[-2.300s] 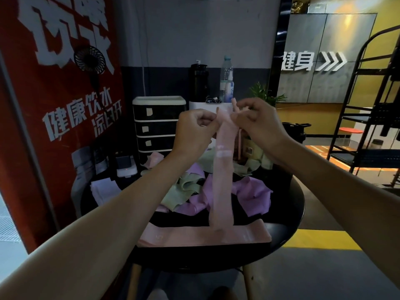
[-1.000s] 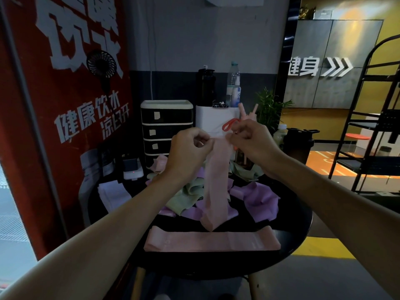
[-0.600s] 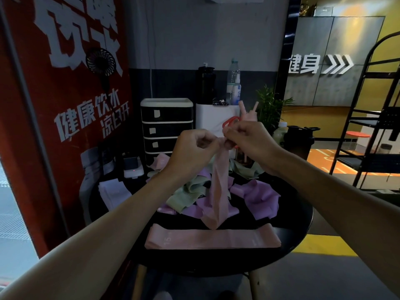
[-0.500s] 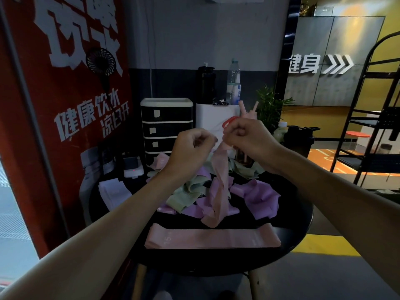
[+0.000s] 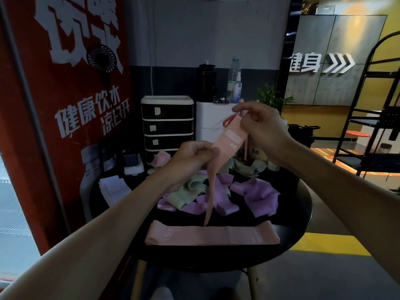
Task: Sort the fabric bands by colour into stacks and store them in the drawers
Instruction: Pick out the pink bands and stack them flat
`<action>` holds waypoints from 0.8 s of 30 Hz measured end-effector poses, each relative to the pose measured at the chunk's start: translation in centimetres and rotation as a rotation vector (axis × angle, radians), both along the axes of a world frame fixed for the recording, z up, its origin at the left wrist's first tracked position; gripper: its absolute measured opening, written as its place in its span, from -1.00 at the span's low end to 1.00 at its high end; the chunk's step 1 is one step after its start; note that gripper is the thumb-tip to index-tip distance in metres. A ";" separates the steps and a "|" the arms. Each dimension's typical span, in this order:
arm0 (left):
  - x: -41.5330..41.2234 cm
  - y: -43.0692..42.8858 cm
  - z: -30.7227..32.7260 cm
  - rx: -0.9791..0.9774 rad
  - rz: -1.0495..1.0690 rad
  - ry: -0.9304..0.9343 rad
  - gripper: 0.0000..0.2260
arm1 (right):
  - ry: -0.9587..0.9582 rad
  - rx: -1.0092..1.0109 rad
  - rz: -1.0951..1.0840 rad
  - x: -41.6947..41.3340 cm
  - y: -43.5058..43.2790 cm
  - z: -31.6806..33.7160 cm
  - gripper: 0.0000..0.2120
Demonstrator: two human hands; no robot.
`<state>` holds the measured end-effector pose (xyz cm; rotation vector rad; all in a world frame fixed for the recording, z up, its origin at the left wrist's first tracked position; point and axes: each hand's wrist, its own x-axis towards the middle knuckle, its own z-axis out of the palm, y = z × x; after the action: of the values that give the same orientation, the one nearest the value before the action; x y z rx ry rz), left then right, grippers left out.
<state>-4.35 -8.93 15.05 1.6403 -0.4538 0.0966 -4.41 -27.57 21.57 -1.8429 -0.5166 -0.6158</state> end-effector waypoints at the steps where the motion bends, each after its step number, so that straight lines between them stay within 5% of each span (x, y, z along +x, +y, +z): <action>1: -0.2 0.2 -0.1 0.008 -0.005 0.006 -0.84 | 0.008 0.022 -0.016 0.0 -0.2 -0.1 -0.69; 6: -0.9 1.6 -1.2 0.059 -0.051 0.070 -0.70 | 0.070 0.174 -0.042 -0.1 -1.4 -1.1 -0.65; 17: -2.2 7.4 -5.1 0.121 -0.090 0.246 -0.71 | 0.216 0.257 -0.092 -0.4 -6.3 -7.7 -0.71; 24: -3.2 10.8 -7.2 0.077 0.064 0.340 -0.76 | 0.280 0.212 -0.172 -2.5 -7.8 -13.2 -0.72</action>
<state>-7.59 1.87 7.85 1.7058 -0.1464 -0.1524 -6.91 -35.34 8.38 -1.7444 -0.1039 -0.4948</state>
